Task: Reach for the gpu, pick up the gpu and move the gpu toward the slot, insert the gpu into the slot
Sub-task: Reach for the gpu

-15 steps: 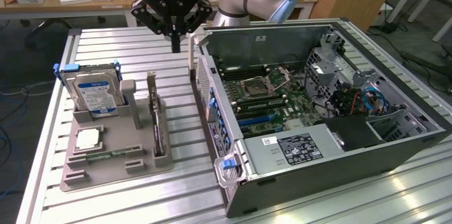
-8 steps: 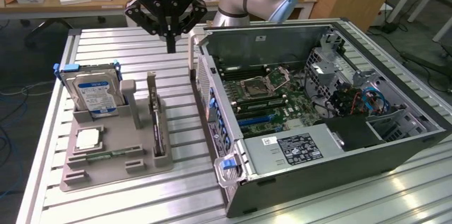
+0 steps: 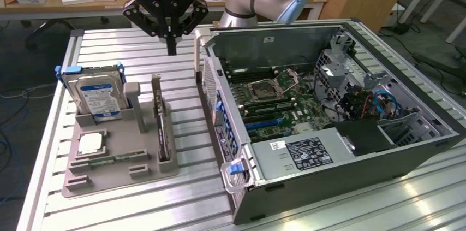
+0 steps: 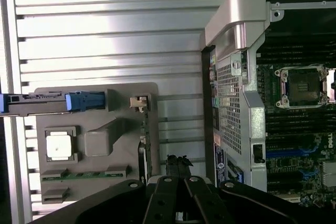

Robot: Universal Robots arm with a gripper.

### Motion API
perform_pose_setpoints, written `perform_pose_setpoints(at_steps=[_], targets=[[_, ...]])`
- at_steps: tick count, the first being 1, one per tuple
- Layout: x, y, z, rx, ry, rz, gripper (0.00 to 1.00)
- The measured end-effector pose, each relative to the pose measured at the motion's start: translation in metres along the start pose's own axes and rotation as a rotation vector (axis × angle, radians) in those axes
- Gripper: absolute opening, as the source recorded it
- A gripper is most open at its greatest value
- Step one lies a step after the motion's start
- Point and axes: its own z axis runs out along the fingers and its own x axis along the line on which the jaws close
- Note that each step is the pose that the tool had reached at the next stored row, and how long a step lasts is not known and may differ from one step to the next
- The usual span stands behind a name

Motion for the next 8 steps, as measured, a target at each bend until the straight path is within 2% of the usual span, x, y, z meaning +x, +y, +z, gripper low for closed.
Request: perform_pose_setpoints(at_steps=[8], targets=[[0.0091,-0.0008,-0.0002,0.0000,0.0000,0.000,0.10]])
